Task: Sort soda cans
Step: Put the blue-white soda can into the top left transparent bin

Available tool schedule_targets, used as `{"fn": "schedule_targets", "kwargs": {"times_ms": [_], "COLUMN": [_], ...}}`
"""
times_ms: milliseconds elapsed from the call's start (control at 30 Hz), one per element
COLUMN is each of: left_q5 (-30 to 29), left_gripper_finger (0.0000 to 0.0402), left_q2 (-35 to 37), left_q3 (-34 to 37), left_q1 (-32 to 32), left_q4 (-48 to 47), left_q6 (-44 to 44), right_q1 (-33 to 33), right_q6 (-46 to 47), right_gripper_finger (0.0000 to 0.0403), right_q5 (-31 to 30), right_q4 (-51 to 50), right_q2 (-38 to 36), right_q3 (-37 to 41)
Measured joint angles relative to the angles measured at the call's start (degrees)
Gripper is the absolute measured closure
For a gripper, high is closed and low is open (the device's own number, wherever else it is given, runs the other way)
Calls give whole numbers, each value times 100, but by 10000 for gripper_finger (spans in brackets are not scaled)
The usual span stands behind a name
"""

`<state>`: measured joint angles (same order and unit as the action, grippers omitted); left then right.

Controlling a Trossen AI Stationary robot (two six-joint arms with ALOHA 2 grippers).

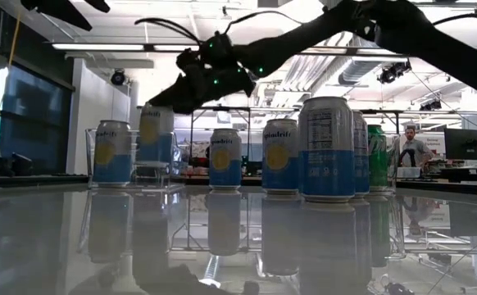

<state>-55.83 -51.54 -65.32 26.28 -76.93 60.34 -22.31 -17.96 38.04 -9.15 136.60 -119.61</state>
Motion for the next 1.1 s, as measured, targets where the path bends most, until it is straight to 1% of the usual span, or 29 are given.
{"fn": "schedule_targets", "kwargs": {"times_ms": [300, 433, 1000, 1100], "left_q5": [-1, -1, -1, 6], "left_gripper_finger": [46, 46, 46, 46], "left_q2": [-36, -36, -36, -36], "left_q3": [0, 0, 0, 0], "left_q1": [0, 0, 2, 2], "left_q4": [2, 2, 1, 2], "left_q6": [-70, -94, -94, -94], "right_q1": [15, 18, 90, 98], "right_q6": [-155, -167, -104, -140], "right_gripper_finger": [166, 159, 152, 144], "right_q5": [105, 103, -131, -134], "right_q4": [-197, -191, -173, -226], "right_q2": [39, 92, 234, 238], "right_q3": [33, 33, 38, 42]}}
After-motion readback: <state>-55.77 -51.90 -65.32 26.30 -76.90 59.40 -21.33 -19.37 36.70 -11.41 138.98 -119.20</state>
